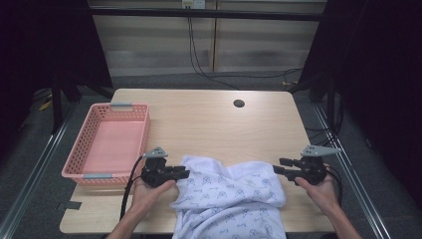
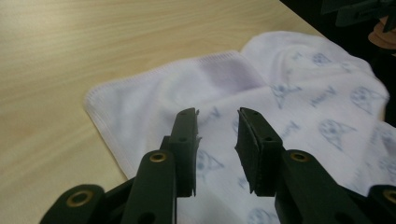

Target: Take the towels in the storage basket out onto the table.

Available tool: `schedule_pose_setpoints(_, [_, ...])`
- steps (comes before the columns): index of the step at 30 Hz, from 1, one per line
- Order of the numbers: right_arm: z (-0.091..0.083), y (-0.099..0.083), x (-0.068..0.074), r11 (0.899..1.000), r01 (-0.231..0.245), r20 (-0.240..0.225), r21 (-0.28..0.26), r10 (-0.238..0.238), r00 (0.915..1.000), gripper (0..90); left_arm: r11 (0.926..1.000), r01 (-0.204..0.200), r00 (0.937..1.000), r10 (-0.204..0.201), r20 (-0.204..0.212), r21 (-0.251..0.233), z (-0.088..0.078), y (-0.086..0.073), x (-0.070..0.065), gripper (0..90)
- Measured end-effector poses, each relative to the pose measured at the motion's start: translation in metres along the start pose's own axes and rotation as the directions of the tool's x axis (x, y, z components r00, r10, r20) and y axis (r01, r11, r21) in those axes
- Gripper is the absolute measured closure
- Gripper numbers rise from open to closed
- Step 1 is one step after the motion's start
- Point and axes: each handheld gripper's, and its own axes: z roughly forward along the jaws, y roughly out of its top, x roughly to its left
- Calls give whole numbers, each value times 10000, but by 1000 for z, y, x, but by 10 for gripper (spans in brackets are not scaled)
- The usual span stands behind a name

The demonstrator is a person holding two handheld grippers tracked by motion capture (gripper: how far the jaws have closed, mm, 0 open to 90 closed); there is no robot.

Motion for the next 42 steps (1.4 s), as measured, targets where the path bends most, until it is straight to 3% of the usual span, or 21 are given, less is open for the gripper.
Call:
schedule_pose_setpoints(3, [21,0,-11,9988,-186,-78,452,189,9998,510,9998,45,9978,-33,-662,168,12,4,12,637])
schedule_pose_setpoints(4, [21,0,-11,9988,-186,-78,452,189,9998,510,9998,45,9978,-33,-662,168,12,4,12,636])
schedule_pose_setpoints(6, [43,-4,-18,9933,-199,75,1139,191,9998,499,9994,114,9963,-87,-852,316,22,5,21,641])
schedule_pose_setpoints(8, [47,-5,-18,9917,-205,171,1266,185,9997,492,9990,194,9980,-170,-601,398,24,5,25,669])
schedule_pose_setpoints(9, [51,-5,-19,9905,-85,167,1376,63,9998,485,9979,123,9944,-54,-1059,640,26,2,28,669])
schedule_pose_setpoints(11, [57,-7,-21,9867,-90,290,1626,43,9996,487,9974,135,9937,-54,-1122,710,25,-1,31,640])
schedule_pose_setpoints(14, [59,-10,-19,9849,157,-83,1724,-145,9999,549,9978,470,9897,-401,-1374,473,21,-1,37,581])
schedule_pose_setpoints(17, [60,-11,-14,9838,192,-428,1783,-118,9990,662,9977,465,9861,-378,-1616,502,21,-1,38,552])
schedule_pose_setpoints(18, [60,-12,-14,9835,260,-648,1792,-146,9978,738,9941,1039,9825,-975,-1587,320,23,0,43,545])
schedule_pose_setpoints(21, [59,-11,-13,9840,176,-769,1770,-41,9970,826,9960,830,9820,-760,-1730,336,29,2,45,538])
schedule_pose_setpoints(23, [56,-10,-13,9875,77,-784,1572,47,9969,836,9961,846,9842,-793,-1581,271,30,1,46,530])
schedule_pose_setpoints(24, [54,-9,-14,9889,53,-821,1485,70,9966,837,9975,569,9820,-485,-1826,409,32,4,47,535])
schedule_pose_setpoints(26, [52,-8,-15,9909,2,-803,1346,107,9967,837,9976,428,9854,-330,-1673,552,34,7,47,528])
schedule_pose_setpoints(27, [50,-7,-15,9917,-31,-766,1284,130,9970,837,9977,81,9872,28,-1596,679,37,7,46,545])
schedule_pose_setpoints(29, [48,-7,-15,9931,-141,-729,1160,227,9971,837,9966,-216,9883,333,-1490,796,41,7,40,629])
schedule_pose_setpoints(31, [44,-5,-16,9950,-236,-761,966,310,9966,837,9917,-612,9882,761,-1326,1131,44,7,35,776])
schedule_pose_setpoints(32, [43,-5,-16,9958,-263,-773,875,331,9965,837,9907,-611,9885,770,-1302,1219,44,7,33,857])
schedule_pose_setpoints(33, [40,-4,-17,9965,-346,-795,760,407,9960,837,9912,-500,9890,662,-1322,1222,44,7,33,871])
schedule_pose_setpoints(36, [29,0,-19,9985,-465,-727,304,486,9962,838,9957,-265,9937,359,-1063,887,34,10,34,878])
schedule_pose_setpoints(39, [10,9,-23,9977,-532,-592,-421,506,9970,839,9987,-502,9947,503,-902,33,13,22,28,880])
schedule_pose_setpoints(42, [-7,23,-28,9933,-486,-376,-1046,448,9983,840,9933,-935,9906,860,-1064,-672,-6,41,21,881])
